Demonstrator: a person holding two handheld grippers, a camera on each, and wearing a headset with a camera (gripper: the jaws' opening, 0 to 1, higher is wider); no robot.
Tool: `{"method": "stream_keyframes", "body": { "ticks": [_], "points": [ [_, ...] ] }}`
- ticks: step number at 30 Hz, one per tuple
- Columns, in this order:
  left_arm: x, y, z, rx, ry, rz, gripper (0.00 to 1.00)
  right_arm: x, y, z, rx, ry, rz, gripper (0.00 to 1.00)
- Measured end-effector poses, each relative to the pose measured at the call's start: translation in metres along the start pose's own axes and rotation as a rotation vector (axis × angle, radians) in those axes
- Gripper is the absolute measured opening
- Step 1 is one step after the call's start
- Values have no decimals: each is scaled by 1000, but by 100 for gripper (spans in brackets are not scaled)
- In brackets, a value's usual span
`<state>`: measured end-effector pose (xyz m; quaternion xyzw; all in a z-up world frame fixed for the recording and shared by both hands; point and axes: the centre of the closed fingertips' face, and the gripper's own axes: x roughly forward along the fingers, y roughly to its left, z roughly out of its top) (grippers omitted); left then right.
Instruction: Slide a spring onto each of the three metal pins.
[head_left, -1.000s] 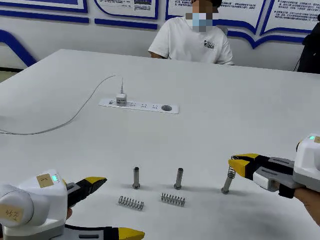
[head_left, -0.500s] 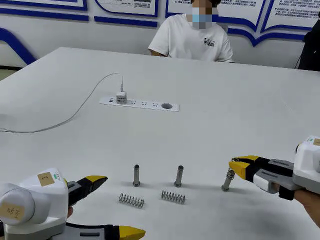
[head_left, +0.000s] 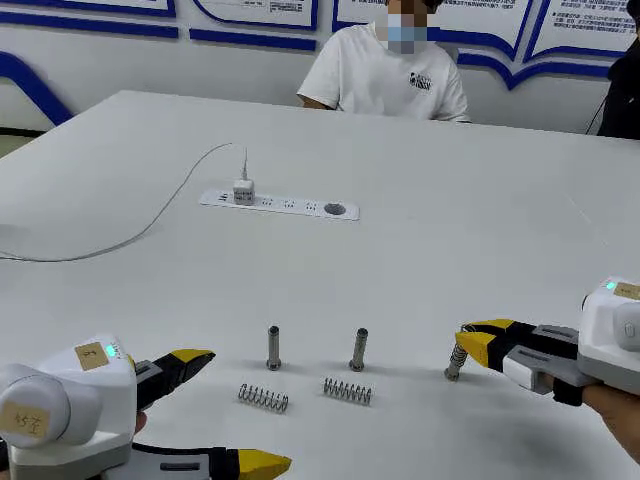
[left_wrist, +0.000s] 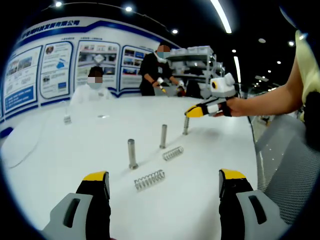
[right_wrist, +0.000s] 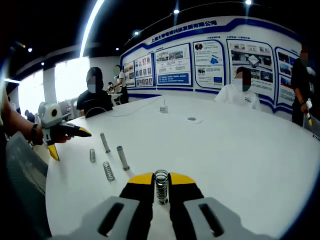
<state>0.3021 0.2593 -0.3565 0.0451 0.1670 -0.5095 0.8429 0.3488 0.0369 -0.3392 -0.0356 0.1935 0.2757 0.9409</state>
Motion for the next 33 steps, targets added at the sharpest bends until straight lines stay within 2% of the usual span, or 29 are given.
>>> {"method": "stream_keyframes", "body": {
  "ticks": [18,33],
  "points": [
    [0,0,-1,-4,-2,1,92,5,0,-19,-28,66,-7,12],
    [1,-1,-1,-4,-1,-2,92,5,0,-24,-9,80,-8,15]
  ]
}}
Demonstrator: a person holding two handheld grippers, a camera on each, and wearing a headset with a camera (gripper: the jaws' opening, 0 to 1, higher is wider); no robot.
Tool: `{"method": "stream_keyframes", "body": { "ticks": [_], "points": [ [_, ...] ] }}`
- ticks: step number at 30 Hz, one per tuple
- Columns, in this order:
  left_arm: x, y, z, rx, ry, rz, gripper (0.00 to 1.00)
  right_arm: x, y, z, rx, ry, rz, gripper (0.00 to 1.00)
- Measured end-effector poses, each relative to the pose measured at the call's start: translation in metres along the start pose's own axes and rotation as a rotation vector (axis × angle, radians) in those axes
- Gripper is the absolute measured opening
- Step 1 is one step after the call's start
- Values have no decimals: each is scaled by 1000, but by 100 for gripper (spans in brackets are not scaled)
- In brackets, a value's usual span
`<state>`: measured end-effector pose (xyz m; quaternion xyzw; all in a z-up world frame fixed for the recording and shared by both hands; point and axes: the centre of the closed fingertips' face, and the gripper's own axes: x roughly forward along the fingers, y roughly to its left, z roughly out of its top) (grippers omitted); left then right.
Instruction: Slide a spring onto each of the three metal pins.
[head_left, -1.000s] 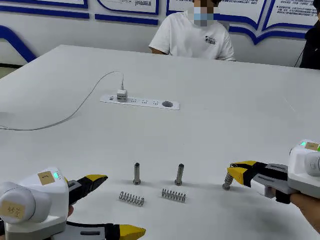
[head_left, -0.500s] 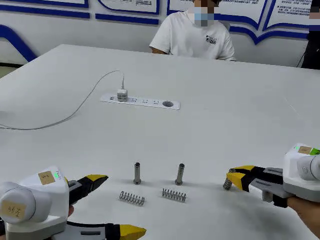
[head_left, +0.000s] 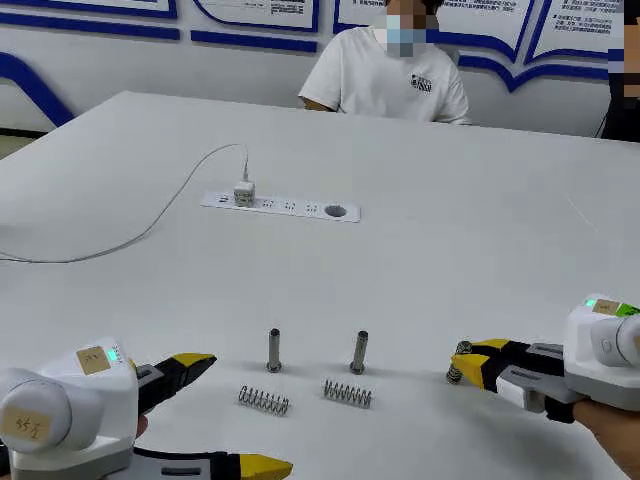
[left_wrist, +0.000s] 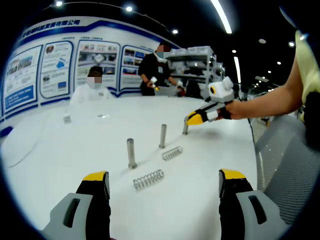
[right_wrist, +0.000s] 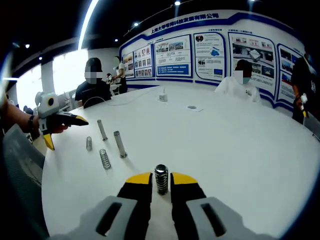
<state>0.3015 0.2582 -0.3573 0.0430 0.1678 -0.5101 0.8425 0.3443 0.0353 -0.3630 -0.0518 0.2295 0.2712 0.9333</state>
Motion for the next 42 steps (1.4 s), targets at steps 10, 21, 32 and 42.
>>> {"method": "stream_keyframes", "body": {
  "ticks": [10,21,32,42],
  "points": [
    [0,-1,0,2,-1,-2,92,-2,0,-3,0,7,-3,17],
    [-1,-1,1,3,-6,-3,92,-12,-4,-6,-2,22,-9,18],
    [-1,-1,0,3,-10,-1,92,-21,5,-5,-22,35,15,20],
    [-1,-1,2,3,-15,-1,92,-26,17,-4,-26,41,43,20]
  ]
}}
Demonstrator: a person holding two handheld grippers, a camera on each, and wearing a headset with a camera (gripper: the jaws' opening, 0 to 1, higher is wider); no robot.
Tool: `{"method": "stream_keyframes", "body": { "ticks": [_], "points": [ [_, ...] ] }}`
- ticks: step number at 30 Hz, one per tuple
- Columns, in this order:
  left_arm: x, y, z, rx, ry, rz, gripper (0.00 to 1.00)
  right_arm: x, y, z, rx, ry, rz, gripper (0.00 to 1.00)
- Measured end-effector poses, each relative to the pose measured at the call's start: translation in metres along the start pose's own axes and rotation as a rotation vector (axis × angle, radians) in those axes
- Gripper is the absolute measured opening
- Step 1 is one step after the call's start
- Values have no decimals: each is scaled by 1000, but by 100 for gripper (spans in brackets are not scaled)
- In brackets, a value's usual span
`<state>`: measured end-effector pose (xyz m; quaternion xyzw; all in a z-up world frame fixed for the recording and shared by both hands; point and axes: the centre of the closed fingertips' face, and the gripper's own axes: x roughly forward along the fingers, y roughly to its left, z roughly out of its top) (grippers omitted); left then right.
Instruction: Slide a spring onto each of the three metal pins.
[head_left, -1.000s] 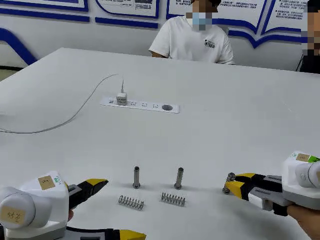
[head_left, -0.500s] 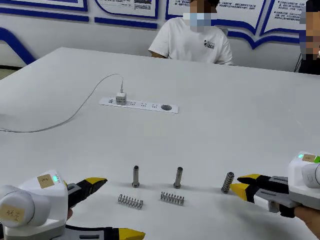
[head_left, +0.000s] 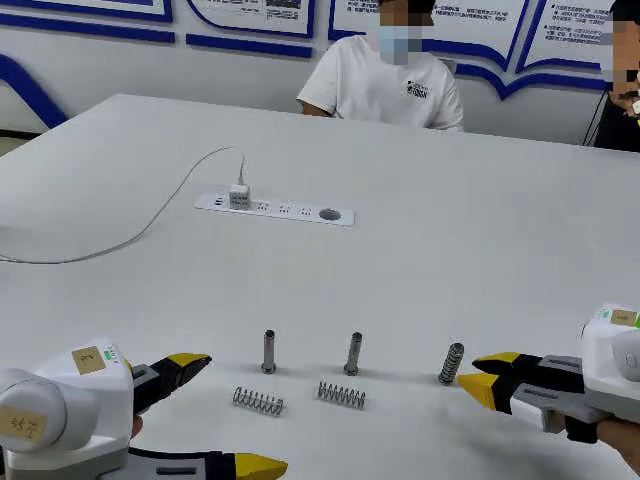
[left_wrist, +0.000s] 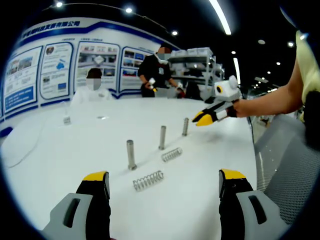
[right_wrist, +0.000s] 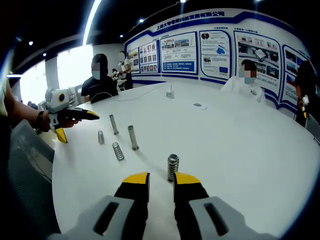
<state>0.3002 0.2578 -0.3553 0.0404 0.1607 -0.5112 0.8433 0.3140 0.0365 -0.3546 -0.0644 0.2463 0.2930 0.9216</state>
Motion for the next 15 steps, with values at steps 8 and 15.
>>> {"method": "stream_keyframes", "body": {
  "ticks": [8,15],
  "points": [
    [0,-1,2,1,-6,0,92,3,17,6,-21,-2,40,20],
    [-1,1,2,3,-8,3,92,8,31,13,-44,-3,75,20]
  ]
}}
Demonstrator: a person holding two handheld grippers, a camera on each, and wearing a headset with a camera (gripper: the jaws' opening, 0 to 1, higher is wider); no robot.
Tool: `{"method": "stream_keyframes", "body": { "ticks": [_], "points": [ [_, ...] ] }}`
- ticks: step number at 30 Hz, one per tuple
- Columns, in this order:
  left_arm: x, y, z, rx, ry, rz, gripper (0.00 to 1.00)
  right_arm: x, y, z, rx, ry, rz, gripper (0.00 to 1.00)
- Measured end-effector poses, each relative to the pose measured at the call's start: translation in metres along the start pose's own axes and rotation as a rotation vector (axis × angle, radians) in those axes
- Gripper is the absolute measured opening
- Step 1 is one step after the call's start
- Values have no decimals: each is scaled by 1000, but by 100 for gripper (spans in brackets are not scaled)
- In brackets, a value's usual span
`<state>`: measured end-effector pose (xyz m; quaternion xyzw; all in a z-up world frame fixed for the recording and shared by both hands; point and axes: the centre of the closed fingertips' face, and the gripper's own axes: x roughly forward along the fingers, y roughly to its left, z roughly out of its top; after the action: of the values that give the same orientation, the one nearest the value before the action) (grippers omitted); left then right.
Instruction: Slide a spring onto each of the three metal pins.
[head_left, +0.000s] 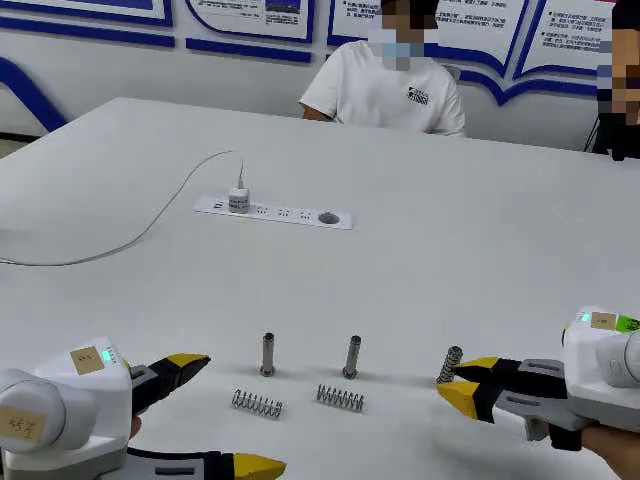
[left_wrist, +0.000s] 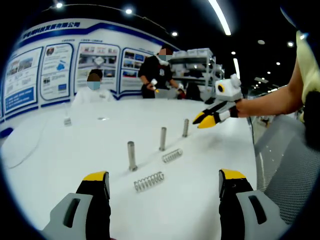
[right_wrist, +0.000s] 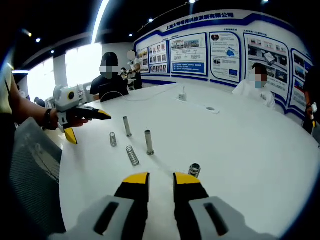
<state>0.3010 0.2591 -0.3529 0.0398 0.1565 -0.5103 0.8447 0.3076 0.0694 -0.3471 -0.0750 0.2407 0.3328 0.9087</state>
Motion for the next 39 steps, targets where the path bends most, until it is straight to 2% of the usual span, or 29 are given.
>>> {"method": "stream_keyframes", "body": {
  "ticks": [17,39],
  "points": [
    [-1,0,1,0,1,2,92,25,24,9,-50,11,82,20],
    [-2,-1,-1,2,12,2,91,63,46,-5,-94,78,169,20]
  ]
}}
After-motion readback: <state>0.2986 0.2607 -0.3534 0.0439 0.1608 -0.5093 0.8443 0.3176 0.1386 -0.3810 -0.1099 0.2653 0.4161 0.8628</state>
